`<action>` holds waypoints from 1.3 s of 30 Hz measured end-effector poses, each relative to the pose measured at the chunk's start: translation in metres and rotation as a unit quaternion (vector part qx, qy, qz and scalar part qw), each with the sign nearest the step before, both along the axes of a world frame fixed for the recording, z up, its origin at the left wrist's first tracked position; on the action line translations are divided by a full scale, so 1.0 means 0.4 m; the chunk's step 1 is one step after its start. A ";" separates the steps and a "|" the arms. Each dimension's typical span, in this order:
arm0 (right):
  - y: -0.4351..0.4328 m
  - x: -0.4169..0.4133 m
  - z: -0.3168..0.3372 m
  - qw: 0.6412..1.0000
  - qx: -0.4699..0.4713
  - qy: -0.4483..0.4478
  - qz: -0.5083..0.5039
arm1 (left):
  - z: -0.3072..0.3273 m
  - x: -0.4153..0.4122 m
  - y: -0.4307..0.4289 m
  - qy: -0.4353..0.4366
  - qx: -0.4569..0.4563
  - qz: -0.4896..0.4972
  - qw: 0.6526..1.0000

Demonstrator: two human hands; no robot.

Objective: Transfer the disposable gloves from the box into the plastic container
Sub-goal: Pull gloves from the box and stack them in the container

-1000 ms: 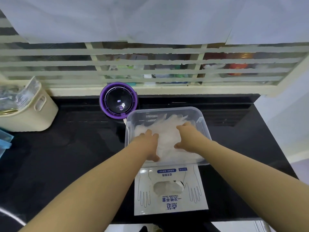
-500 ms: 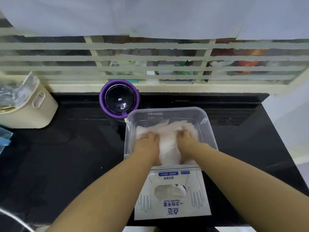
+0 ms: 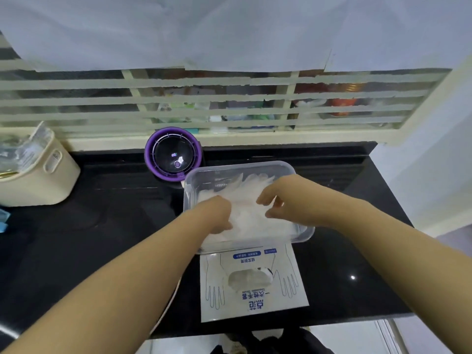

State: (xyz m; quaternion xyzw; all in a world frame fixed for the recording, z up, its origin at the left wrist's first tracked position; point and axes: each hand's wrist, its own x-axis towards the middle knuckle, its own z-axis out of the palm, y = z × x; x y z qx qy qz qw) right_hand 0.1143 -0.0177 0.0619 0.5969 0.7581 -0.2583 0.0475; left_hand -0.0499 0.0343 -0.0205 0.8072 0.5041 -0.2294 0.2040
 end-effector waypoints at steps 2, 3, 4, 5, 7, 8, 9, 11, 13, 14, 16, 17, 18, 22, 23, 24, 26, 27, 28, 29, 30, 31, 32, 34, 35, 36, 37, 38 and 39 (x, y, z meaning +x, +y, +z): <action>-0.037 -0.022 0.013 0.998 -0.022 0.033 0.040 | 0.038 -0.021 -0.014 -0.053 0.009 0.015 0.998; -0.061 -0.034 0.016 0.996 -0.045 0.040 0.061 | 0.055 -0.034 -0.025 -0.090 0.018 0.023 0.996; -0.082 -0.043 0.012 0.994 -0.068 0.039 0.080 | 0.071 -0.045 -0.036 -0.129 0.029 0.028 0.991; -0.103 -0.050 -0.001 0.991 -0.089 0.026 0.100 | 0.086 -0.056 -0.052 -0.168 0.042 0.031 0.984; -0.144 -0.058 -0.045 0.983 -0.113 -0.021 0.140 | 0.110 -0.080 -0.098 -0.249 0.077 0.021 0.965; -0.160 -0.057 -0.072 0.979 -0.119 -0.051 0.157 | 0.118 -0.090 -0.124 -0.280 0.097 0.001 0.955; -0.175 -0.056 -0.099 0.975 -0.125 -0.078 0.167 | 0.123 -0.100 -0.153 -0.295 0.109 -0.026 0.949; -0.195 -0.049 -0.155 0.967 -0.139 -0.128 0.173 | 0.113 -0.119 -0.207 -0.286 0.106 -0.088 0.948; -0.208 -0.045 -0.203 0.957 -0.147 -0.169 0.183 | 0.080 -0.126 -0.245 -0.245 0.090 -0.154 0.953; -0.213 -0.046 -0.223 0.954 -0.149 -0.182 0.189 | 0.058 -0.129 -0.258 -0.216 0.080 -0.185 0.955; -0.217 -0.046 -0.250 0.952 -0.150 -0.187 0.191 | 0.016 -0.133 -0.272 -0.149 0.060 -0.224 0.961; -0.217 -0.044 -0.259 0.953 -0.149 -0.185 0.189 | -0.003 -0.137 -0.277 -0.117 0.053 -0.230 0.965; -0.215 -0.041 -0.260 0.955 -0.143 -0.180 0.188 | -0.018 -0.139 -0.278 -0.092 0.052 -0.235 0.966; -0.191 -0.042 -0.247 0.960 -0.039 -0.160 0.226 | -0.058 -0.154 -0.282 -0.053 0.056 -0.243 0.967; -0.183 -0.045 -0.246 0.959 -0.013 -0.150 0.239 | -0.063 -0.156 -0.281 -0.055 0.057 -0.244 0.967; -0.175 -0.050 -0.246 0.955 0.007 -0.144 0.258 | -0.067 -0.159 -0.281 -0.057 0.059 -0.245 0.966; -0.165 -0.059 -0.262 0.941 0.025 -0.150 0.301 | -0.072 -0.161 -0.281 -0.059 0.062 -0.248 0.965; -0.159 -0.065 -0.275 0.935 0.030 -0.158 0.317 | -0.074 -0.162 -0.280 -0.060 0.063 -0.247 0.965; -0.153 -0.068 -0.288 0.930 0.036 -0.166 0.327 | -0.077 -0.164 -0.280 -0.062 0.063 -0.244 0.966; -0.145 -0.072 -0.302 0.927 0.046 -0.171 0.330 | -0.079 -0.166 -0.279 -0.066 0.062 -0.238 0.967; -0.140 -0.077 -0.314 0.924 0.056 -0.176 0.334 | -0.082 -0.170 -0.280 -0.071 0.061 -0.231 0.968; -0.136 -0.081 -0.319 0.922 0.068 -0.177 0.338 | -0.084 -0.172 -0.280 -0.079 0.061 -0.225 0.969; -0.137 -0.083 -0.328 0.919 0.084 -0.177 0.342 | -0.086 -0.174 -0.281 -0.085 0.060 -0.221 0.970; -0.140 -0.080 -0.345 0.920 0.111 -0.162 0.338 | -0.090 -0.178 -0.283 -0.095 0.055 -0.209 0.972; -0.143 -0.075 -0.351 0.925 0.126 -0.141 0.329 | -0.092 -0.180 -0.284 -0.099 0.052 -0.204 0.972; -0.144 -0.068 -0.351 0.932 0.133 -0.117 0.315 | -0.094 -0.181 -0.284 -0.103 0.051 -0.202 0.973; -0.146 -0.063 -0.347 0.940 0.127 -0.096 0.300 | -0.094 -0.182 -0.284 -0.106 0.048 -0.199 0.973; -0.149 -0.058 -0.335 0.949 0.117 -0.077 0.284 | -0.095 -0.183 -0.284 -0.108 0.046 -0.195 0.974; -0.153 -0.053 -0.323 0.956 0.108 -0.058 0.268 | -0.095 -0.183 -0.283 -0.110 0.044 -0.190 0.975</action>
